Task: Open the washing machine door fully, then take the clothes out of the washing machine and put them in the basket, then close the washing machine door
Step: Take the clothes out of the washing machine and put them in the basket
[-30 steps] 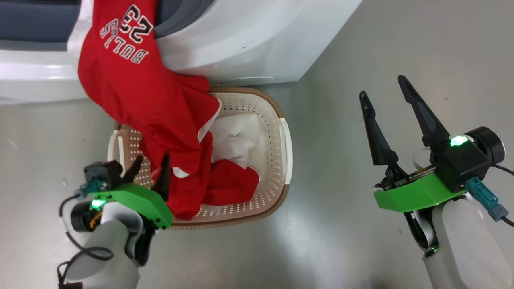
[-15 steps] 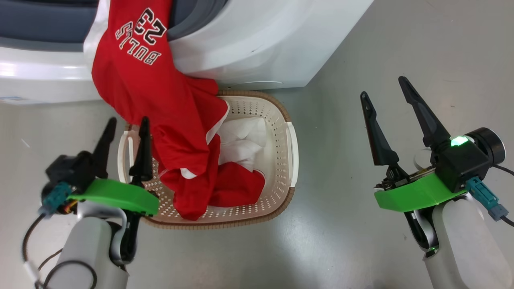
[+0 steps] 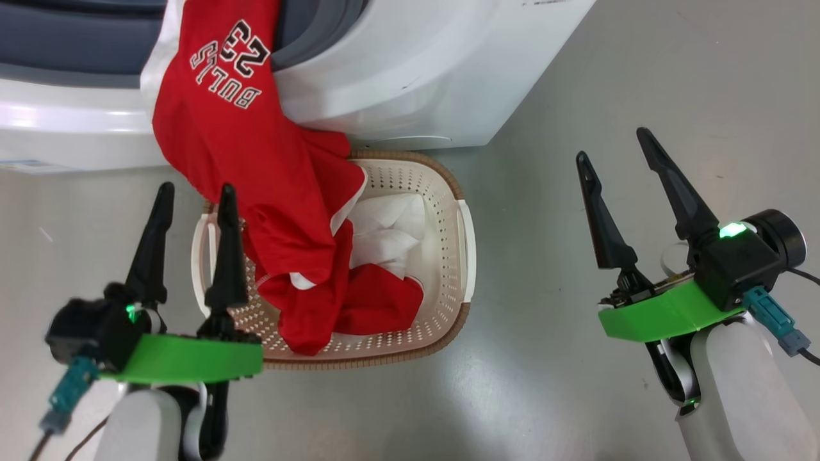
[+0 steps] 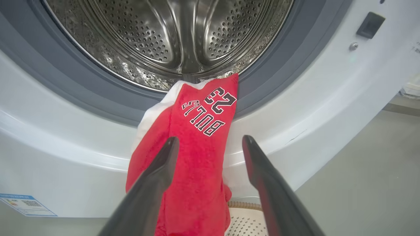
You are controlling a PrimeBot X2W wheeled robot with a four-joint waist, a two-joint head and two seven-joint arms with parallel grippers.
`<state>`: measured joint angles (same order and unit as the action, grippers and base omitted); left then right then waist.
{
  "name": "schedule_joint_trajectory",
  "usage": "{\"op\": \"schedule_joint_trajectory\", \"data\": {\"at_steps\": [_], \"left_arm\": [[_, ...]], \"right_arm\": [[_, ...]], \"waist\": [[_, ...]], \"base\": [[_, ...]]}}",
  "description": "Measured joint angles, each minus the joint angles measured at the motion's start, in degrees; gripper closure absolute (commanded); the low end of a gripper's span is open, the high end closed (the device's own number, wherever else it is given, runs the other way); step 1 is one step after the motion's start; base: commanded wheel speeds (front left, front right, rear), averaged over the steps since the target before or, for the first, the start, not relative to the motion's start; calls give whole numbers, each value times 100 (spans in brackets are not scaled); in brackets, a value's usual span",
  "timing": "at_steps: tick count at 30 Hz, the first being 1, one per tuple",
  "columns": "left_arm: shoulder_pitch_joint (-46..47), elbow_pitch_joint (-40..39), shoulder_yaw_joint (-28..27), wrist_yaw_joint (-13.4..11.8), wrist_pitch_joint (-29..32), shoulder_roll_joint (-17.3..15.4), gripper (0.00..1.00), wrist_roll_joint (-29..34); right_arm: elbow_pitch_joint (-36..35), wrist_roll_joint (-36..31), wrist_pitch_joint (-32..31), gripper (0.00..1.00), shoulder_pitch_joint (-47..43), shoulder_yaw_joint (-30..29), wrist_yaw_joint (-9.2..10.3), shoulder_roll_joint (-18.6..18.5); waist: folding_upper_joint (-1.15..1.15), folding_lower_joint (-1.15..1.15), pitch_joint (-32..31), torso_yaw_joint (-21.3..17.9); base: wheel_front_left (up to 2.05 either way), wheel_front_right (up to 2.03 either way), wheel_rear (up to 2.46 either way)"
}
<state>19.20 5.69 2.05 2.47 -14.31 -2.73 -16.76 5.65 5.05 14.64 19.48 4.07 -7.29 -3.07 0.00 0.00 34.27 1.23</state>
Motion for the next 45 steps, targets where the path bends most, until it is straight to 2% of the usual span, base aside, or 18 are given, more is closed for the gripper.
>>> {"op": "schedule_joint_trajectory", "data": {"at_steps": [4,15,22,38,45], "left_arm": [[-244,-404,127,-101,-16,2,0,321],[-779,-901,399,-337,-40,2,0,570],[-876,-905,438,-444,-38,-13,0,633],[-847,-523,417,-450,-32,-119,0,567],[-388,-202,401,-434,62,-213,0,499]], "right_arm": [[4,1,0,0,-54,-18,0,0],[1,9,0,0,-75,-40,0,0],[-5,9,0,0,-154,-66,0,0],[-9,42,0,0,-172,-60,0,1],[-11,47,0,0,-170,-29,0,1]], "waist": [[0,0,-47,13],[0,0,-166,30],[0,0,-179,34],[0,0,-178,-13],[0,0,-135,-32]], "base": [[0,0,0],[0,0,0],[0,0,0],[0,0,0],[0,0,0]]}}
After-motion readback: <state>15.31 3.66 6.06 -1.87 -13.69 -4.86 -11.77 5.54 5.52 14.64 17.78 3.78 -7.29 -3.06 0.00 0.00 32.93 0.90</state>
